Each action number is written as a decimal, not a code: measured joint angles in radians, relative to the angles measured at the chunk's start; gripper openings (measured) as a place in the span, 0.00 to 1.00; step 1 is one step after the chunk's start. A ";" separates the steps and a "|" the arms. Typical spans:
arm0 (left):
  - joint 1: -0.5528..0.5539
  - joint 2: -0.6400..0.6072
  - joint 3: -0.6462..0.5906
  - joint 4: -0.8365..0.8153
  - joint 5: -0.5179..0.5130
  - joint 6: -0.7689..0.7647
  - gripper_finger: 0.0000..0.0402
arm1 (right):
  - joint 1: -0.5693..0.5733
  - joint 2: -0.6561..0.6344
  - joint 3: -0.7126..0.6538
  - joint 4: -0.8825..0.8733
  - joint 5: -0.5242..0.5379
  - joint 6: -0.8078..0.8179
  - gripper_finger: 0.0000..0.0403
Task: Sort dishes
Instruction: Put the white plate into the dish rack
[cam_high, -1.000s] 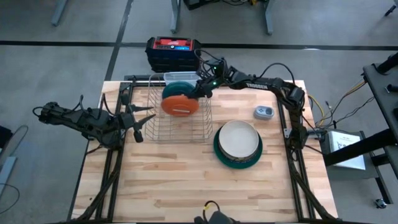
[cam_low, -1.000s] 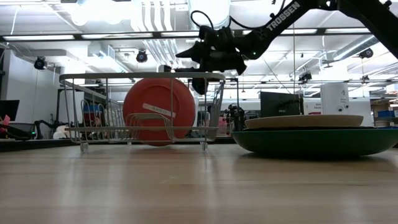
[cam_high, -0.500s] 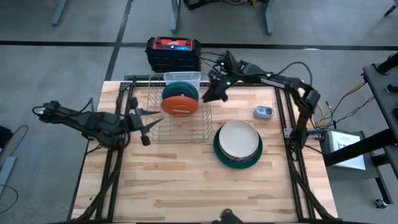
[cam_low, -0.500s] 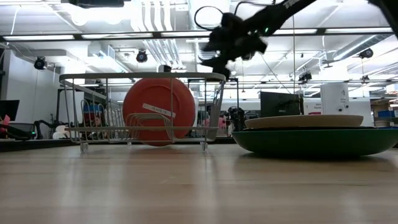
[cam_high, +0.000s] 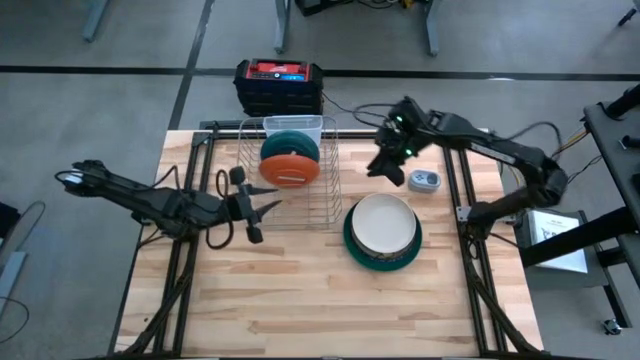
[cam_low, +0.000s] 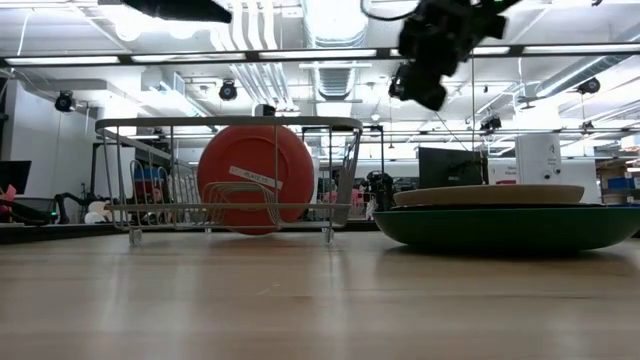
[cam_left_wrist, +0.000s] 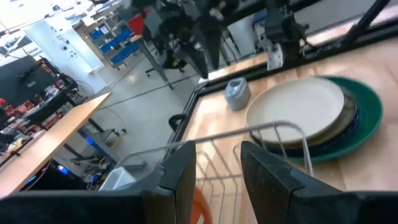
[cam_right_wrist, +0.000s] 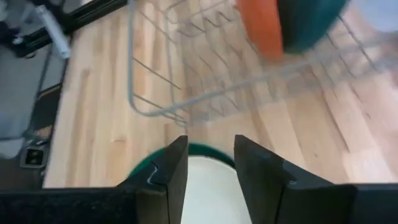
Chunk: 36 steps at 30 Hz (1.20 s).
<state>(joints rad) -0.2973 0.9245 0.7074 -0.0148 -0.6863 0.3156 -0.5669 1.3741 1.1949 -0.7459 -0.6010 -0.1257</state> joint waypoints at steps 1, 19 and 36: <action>0.000 0.010 0.000 0.011 0.012 0.000 0.29 | 0.004 -0.035 -0.046 0.024 0.022 0.025 0.29; 0.000 0.076 0.000 0.194 0.017 0.120 0.29 | 0.410 -0.378 -0.556 0.294 0.297 0.183 0.27; 0.000 0.104 0.001 0.260 0.017 0.065 0.29 | 0.926 -0.326 -0.564 0.278 0.773 0.441 0.28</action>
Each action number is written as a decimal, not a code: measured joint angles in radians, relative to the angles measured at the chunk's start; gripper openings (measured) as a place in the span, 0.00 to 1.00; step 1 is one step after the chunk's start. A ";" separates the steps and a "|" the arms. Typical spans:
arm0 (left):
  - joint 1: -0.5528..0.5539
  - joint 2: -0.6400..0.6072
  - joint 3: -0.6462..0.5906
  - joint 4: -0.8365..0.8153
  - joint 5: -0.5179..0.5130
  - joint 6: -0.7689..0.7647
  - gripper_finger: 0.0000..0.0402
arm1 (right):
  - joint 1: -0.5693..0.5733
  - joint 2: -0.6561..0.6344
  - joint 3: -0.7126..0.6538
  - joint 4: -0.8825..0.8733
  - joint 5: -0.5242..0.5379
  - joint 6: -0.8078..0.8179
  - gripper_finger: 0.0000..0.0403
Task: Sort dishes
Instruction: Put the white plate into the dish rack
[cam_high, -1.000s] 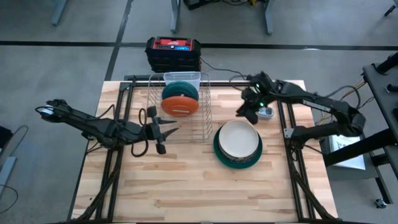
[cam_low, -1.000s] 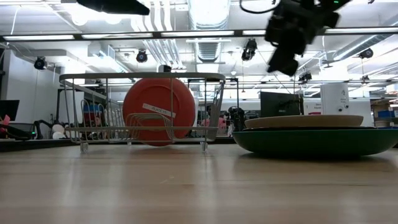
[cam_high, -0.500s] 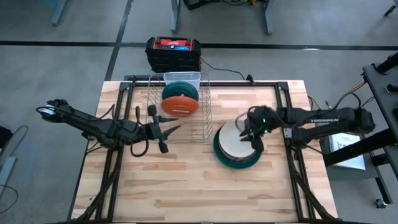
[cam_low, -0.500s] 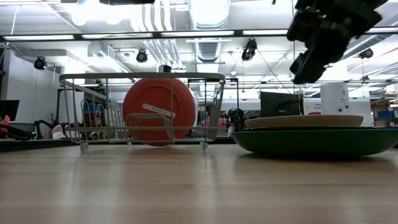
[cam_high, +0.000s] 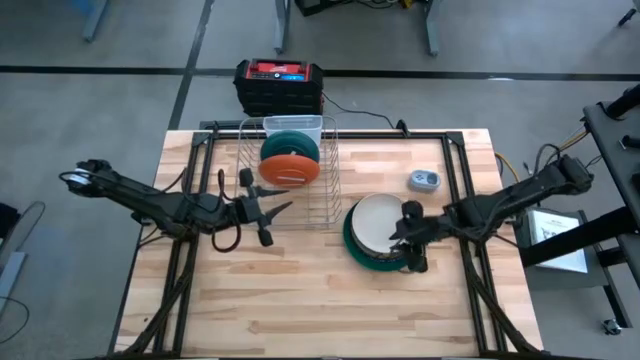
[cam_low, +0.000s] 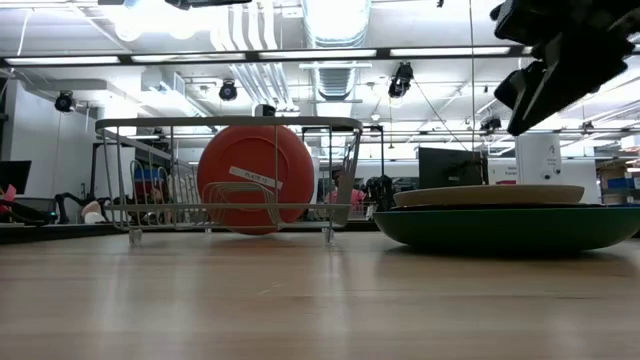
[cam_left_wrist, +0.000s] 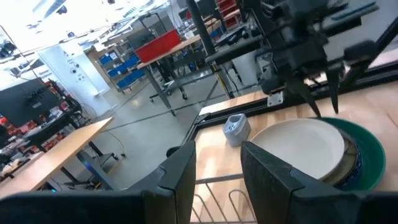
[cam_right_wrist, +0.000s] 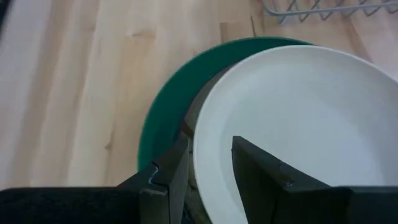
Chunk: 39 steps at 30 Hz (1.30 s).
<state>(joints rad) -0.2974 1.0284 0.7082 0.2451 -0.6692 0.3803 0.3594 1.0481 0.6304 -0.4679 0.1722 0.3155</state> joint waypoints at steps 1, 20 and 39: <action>0.000 0.003 0.000 0.004 0.000 -0.003 0.29 | 0.020 0.014 0.000 0.000 0.028 0.001 0.29; -0.001 0.106 0.000 0.137 0.006 -0.075 0.29 | 0.086 0.262 0.000 -0.030 0.117 0.032 0.28; -0.005 0.132 0.000 0.235 0.007 -0.055 0.29 | 0.086 0.149 0.056 -0.189 0.099 -0.035 0.01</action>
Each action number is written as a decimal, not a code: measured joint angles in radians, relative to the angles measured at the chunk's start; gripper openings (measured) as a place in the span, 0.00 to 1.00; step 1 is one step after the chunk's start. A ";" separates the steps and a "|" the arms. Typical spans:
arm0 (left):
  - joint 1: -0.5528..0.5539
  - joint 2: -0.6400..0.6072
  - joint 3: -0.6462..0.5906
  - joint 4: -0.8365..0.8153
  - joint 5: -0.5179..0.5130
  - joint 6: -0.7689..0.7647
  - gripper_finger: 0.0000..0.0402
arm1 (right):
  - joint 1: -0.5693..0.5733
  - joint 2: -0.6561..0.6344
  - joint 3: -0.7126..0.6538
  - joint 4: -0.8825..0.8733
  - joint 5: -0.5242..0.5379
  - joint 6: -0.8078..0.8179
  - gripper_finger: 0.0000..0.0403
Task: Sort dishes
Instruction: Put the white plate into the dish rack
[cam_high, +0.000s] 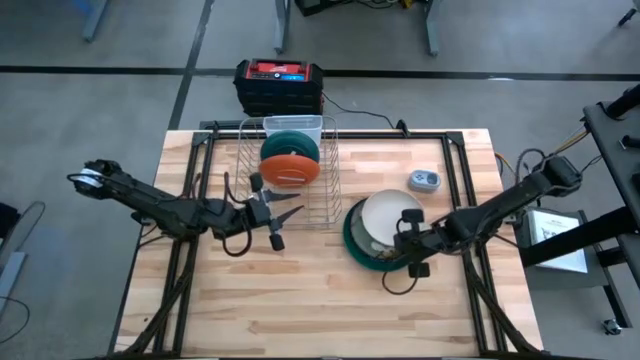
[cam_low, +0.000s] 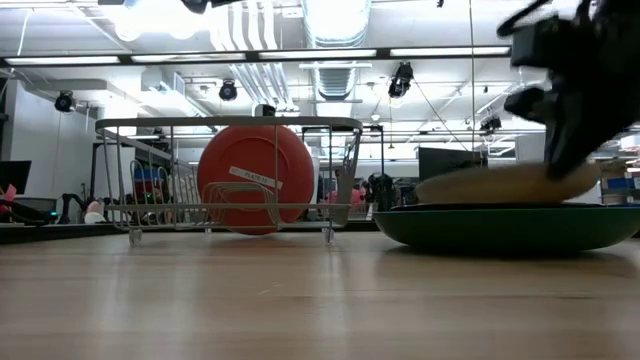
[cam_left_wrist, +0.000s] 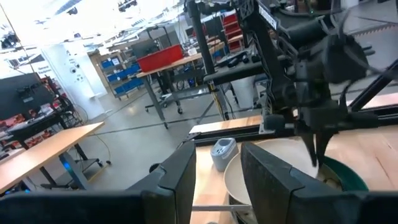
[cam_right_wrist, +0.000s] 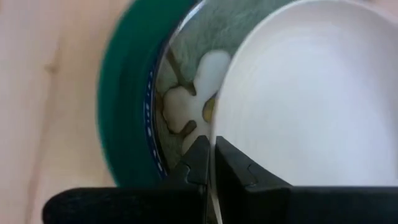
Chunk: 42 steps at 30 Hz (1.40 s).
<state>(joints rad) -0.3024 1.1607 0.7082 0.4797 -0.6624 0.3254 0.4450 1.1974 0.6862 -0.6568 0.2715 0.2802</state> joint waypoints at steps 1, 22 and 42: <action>0.000 0.000 0.000 0.000 0.000 0.007 0.29 | 0.000 -0.022 0.018 -0.022 -0.002 0.000 0.01; -0.003 -0.067 0.000 -0.012 -0.280 0.322 0.29 | -0.537 -0.481 0.196 0.284 -0.611 -0.189 0.00; -0.153 -0.109 0.000 -0.246 -0.836 0.262 0.29 | -0.937 0.195 0.194 1.405 -1.535 0.300 0.00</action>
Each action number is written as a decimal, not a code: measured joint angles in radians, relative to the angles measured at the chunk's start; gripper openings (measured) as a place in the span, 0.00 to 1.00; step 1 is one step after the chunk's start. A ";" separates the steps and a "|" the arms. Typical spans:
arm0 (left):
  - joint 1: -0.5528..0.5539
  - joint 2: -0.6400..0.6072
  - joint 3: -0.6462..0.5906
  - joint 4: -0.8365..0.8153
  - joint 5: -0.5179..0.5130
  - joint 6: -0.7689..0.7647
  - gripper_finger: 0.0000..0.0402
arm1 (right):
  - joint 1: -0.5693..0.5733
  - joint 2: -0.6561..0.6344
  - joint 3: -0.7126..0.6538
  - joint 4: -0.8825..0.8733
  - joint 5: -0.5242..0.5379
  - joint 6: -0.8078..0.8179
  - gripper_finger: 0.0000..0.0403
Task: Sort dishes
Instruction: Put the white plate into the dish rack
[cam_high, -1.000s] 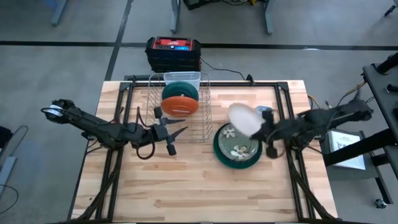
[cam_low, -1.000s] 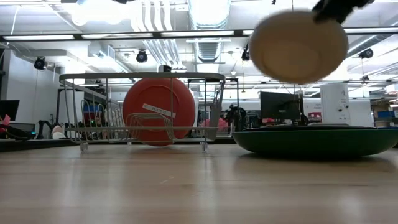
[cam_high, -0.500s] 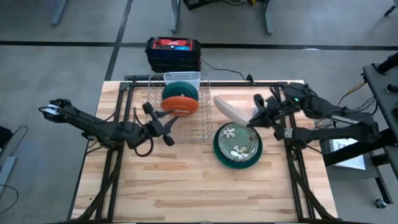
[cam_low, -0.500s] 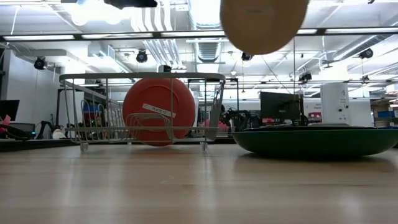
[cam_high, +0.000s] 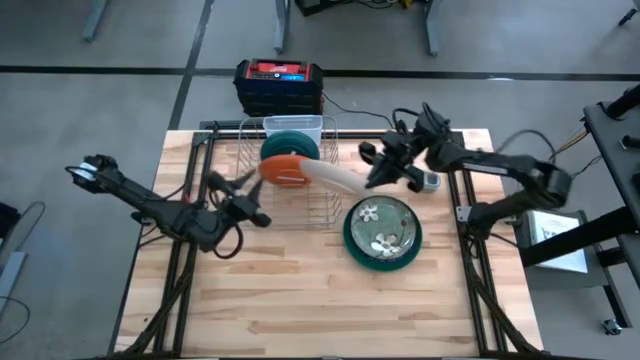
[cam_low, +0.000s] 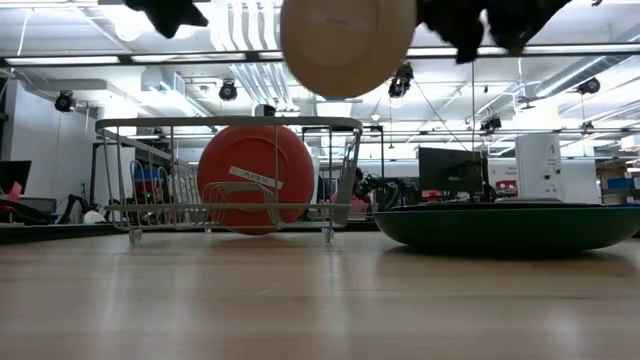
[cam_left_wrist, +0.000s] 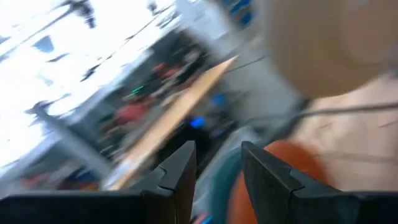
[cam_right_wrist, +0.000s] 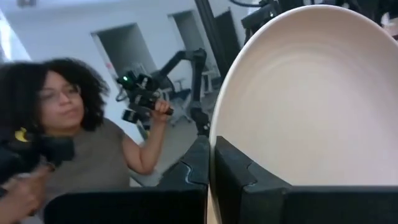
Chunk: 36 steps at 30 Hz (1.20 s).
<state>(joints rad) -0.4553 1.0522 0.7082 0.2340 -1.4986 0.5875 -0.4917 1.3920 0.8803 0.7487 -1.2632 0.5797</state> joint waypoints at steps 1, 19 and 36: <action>-0.010 -0.003 0.000 0.000 -0.043 0.017 0.29 | -0.003 0.035 0.000 0.079 -0.002 0.051 0.00; -0.019 -0.084 0.000 0.002 -0.063 0.283 0.29 | -0.012 0.534 0.382 0.334 -0.127 0.366 0.00; -0.012 -0.151 0.000 -0.018 0.029 0.358 0.29 | -0.023 0.646 0.494 0.245 -0.132 0.361 0.00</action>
<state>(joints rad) -0.4671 0.9008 0.7082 0.2162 -1.4700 0.9455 -0.5151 2.0382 1.3743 0.9934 -1.3950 0.9409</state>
